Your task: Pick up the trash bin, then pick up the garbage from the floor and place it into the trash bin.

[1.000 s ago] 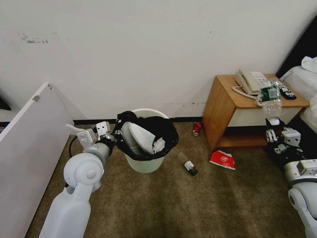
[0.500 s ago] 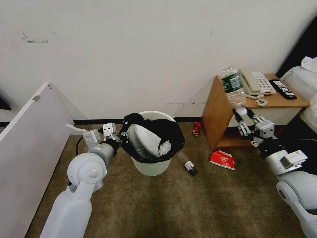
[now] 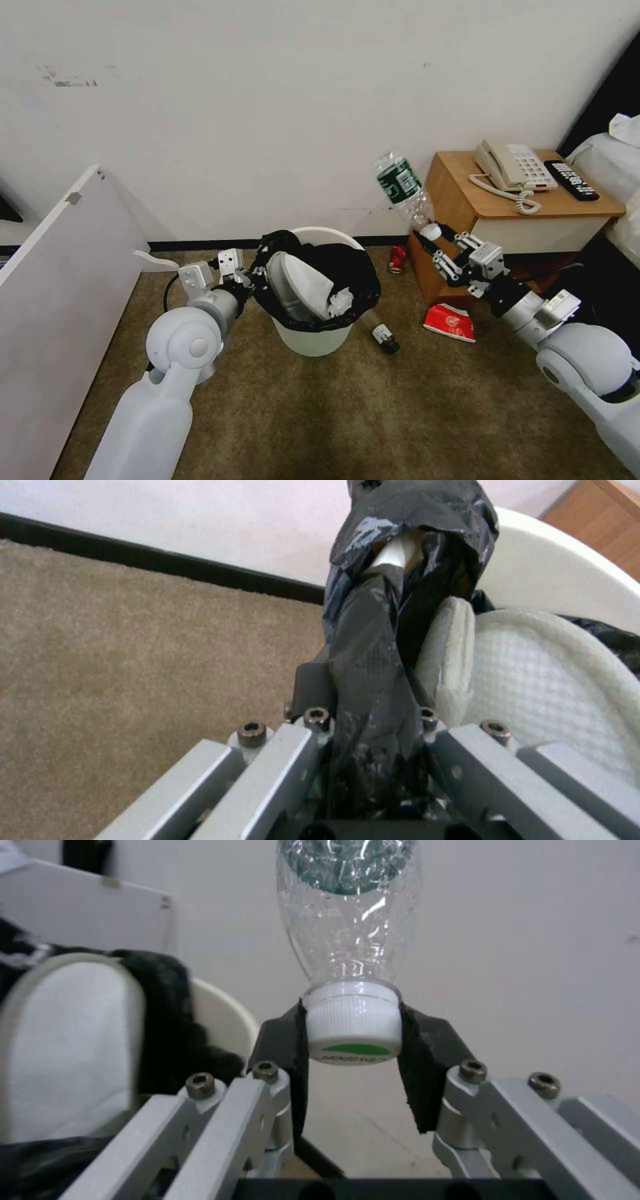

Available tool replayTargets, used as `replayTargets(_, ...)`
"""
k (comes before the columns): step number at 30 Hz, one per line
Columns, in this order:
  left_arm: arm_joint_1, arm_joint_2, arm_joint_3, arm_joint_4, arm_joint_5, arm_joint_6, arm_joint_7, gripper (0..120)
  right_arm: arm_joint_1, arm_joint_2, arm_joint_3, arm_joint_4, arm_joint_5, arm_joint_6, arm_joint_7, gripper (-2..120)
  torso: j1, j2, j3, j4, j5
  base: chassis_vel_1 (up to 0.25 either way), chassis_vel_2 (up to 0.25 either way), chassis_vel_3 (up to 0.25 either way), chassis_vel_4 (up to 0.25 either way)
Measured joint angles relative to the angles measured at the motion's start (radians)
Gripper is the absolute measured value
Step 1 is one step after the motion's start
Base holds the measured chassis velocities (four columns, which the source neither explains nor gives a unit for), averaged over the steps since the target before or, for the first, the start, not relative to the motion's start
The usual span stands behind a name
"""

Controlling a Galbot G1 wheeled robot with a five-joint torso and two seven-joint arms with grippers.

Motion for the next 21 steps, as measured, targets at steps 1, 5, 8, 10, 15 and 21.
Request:
replayTargets(1, 0.0, 0.0, 0.0, 0.0, 0.0, 0.0, 0.0, 4, 0.0, 0.0, 0.0, 0.0, 0.0, 0.0, 0.0, 27, 0.0, 0.0, 0.0, 0.0, 0.0, 0.0, 0.0, 0.0, 0.0)
replayTargets(5, -0.005, 0.0, 0.012, 0.008, 0.0, -0.001, 0.007, 4, 0.001, -0.025, -0.016, 0.001, 0.013, 0.013, -0.024, 27, 0.0, 0.0, 0.0, -0.0001, 0.0, 0.0, 0.0, 0.0, 0.0)
replayTargets(8, -0.008, 0.0, 0.022, 0.016, 0.004, -0.003, 0.015, 4, 0.002, -0.044, -0.027, 0.003, 0.022, 0.023, -0.042, 27, 0.0, 0.0, 0.0, -0.0001, -0.0001, 0.0, 0.0, 0.0, 0.0)
replayTargets(10, -0.009, 0.001, 0.028, 0.02, 0.012, -0.006, 0.024, 4, 0.002, -0.052, -0.037, 0.003, 0.026, 0.028, -0.052, 27, 0.0, 0.0, 0.0, 0.0, -0.0001, 0.0, 0.0, 0.0, 0.0)
replayTargets(15, -0.011, 0.004, 0.044, 0.024, 0.019, -0.012, 0.038, 4, -0.003, -0.067, -0.06, 0.007, 0.028, 0.039, -0.087, 27, 0.0, 0.0, 0.0, 0.0, 0.0, 0.0, 0.0, 0.0, 0.0)
replayTargets(21, -0.016, 0.011, 0.081, 0.039, 0.019, -0.013, 0.039, 4, -0.003, -0.082, -0.087, 0.012, 0.028, 0.041, -0.108, 27, 0.0, 0.0, 0.0, 0.0, -0.0001, 0.0, 0.0, 0.0, 0.0)
